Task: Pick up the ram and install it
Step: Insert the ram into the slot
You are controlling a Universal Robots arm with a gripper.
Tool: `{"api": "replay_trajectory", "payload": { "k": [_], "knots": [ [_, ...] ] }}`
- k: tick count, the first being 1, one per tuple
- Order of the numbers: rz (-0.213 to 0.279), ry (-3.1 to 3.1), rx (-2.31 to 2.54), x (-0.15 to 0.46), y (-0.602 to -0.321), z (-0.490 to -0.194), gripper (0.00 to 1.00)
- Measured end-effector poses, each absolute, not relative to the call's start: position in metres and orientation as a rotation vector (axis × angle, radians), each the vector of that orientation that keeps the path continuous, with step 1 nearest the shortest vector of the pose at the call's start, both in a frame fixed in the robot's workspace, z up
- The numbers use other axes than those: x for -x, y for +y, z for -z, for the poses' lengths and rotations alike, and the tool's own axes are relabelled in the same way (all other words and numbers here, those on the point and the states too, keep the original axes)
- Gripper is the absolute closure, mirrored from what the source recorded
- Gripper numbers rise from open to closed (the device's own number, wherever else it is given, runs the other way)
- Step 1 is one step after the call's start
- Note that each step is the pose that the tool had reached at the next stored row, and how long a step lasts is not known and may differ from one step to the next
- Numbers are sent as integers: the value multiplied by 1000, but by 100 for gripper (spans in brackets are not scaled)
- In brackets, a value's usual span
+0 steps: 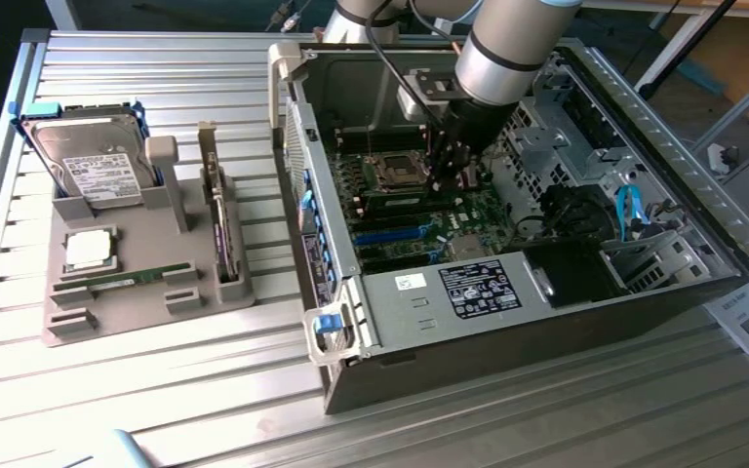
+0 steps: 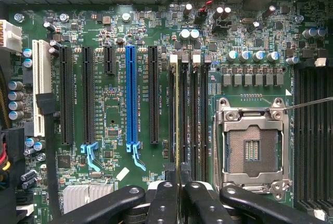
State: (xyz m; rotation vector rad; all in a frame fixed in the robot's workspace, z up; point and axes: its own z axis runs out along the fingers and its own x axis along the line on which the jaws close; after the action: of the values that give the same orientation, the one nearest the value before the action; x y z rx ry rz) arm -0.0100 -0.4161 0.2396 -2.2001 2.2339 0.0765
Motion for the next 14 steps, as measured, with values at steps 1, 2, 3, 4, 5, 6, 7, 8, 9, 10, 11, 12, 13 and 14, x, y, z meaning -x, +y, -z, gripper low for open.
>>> {"api": "replay_trajectory", "payload": {
  "k": [1, 2, 3, 4, 5, 6, 7, 8, 9, 10, 11, 12, 13, 14],
  "knots": [
    [-76, 2234, 2200, 10, -416, -240, 88],
    [-77, 2234, 2200, 10, -416, -240, 88],
    [-77, 2234, 2200, 10, -416, -240, 88],
    [-77, 2234, 2200, 10, -416, -240, 88],
    [-76, 2234, 2200, 10, -416, -241, 88],
    [-76, 2234, 2200, 10, -416, -241, 88],
    [-76, 2233, 2200, 10, -416, -241, 88],
    [-74, 2233, 2199, 10, -416, -241, 88],
    [-72, 2232, 2198, 11, -416, -241, 88],
    [-71, 2231, 2198, 12, -416, -241, 88],
    [-67, 2229, 2196, 13, -416, -241, 88],
    [-67, 2229, 2196, 13, -416, -241, 88],
    [-67, 2229, 2196, 13, -416, -241, 88],
    [-67, 2229, 2196, 13, -416, -241, 88]
  ]
}}
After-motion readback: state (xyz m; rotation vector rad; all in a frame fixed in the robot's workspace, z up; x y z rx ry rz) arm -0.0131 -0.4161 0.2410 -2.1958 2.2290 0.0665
